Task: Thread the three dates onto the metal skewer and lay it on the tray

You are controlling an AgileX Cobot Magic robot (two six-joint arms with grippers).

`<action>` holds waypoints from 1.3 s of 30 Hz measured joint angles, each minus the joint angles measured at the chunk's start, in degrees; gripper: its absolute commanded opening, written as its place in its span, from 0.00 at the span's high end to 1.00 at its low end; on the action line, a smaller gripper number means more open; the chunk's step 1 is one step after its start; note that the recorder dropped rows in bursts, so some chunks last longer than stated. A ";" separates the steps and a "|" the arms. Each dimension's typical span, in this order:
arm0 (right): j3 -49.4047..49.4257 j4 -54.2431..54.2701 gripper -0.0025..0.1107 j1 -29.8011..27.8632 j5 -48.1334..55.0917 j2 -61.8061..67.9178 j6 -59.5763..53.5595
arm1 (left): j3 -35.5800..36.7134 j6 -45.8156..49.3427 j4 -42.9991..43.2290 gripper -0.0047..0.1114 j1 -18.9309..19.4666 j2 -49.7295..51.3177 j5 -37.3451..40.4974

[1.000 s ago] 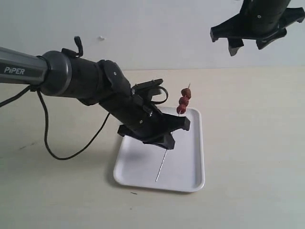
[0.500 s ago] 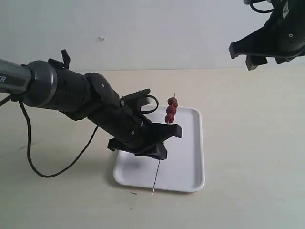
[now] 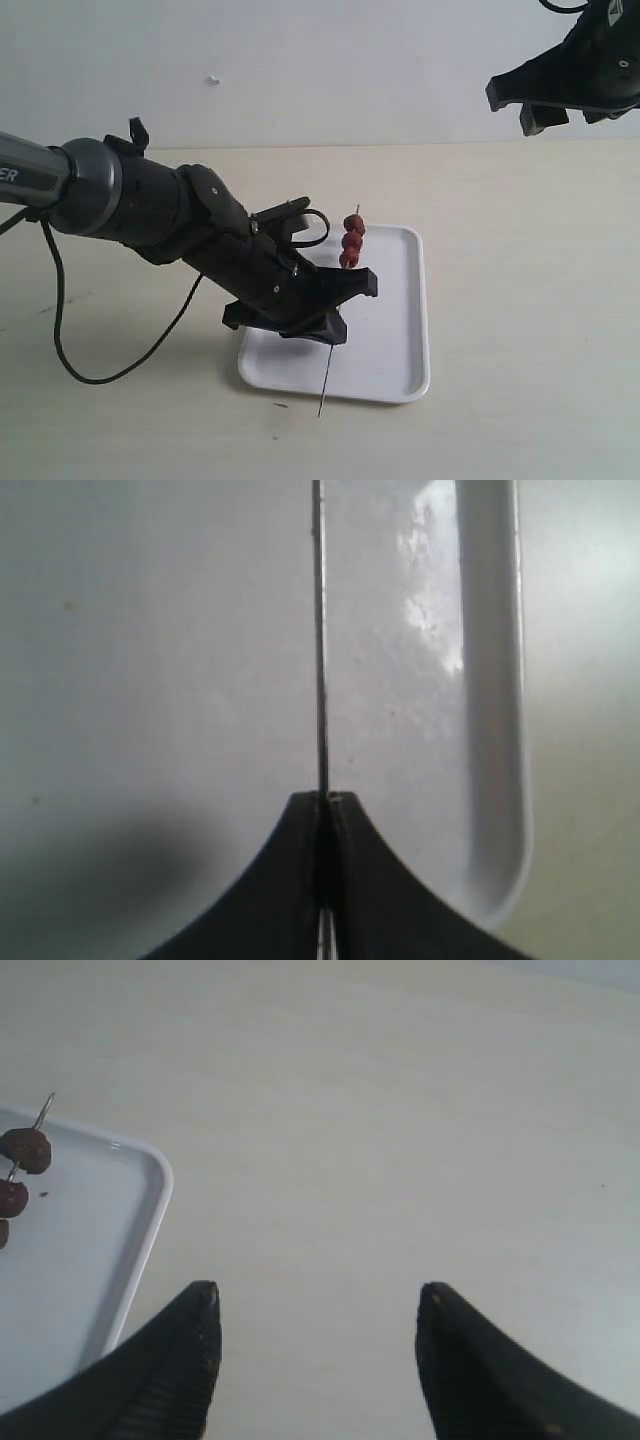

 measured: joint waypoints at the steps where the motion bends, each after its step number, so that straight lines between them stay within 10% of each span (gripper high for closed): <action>1: 0.00 0.11 0.48 0.00 0.03 0.00 0.00 | 0.12 0.00 0.00 0.96 0.00 0.37 -0.26; 5: 0.00 0.19 0.48 0.00 -0.02 0.00 0.00 | 0.24 0.21 0.00 0.95 0.00 1.13 -0.29; 14: 0.00 0.19 0.48 0.00 -0.02 0.00 0.00 | 0.14 0.25 -1.04 0.47 0.00 0.65 -0.29; 28: 0.00 0.68 0.48 0.00 -0.02 0.00 -0.22 | 0.46 0.35 4.42 0.48 1.87 -7.66 1.42; 32: 0.81 0.68 0.51 0.00 -0.98 -0.85 -1.14 | 1.21 0.35 8.42 0.62 2.33 -9.44 0.69; 37: 5.43 0.68 0.83 0.00 -8.42 -6.69 -1.67 | 7.22 1.82 10.07 0.96 4.19 -17.27 -7.16; 39: 7.44 1.45 0.98 0.00 -11.14 -10.24 -1.67 | 11.01 2.76 10.83 0.96 5.10 -21.83 -10.47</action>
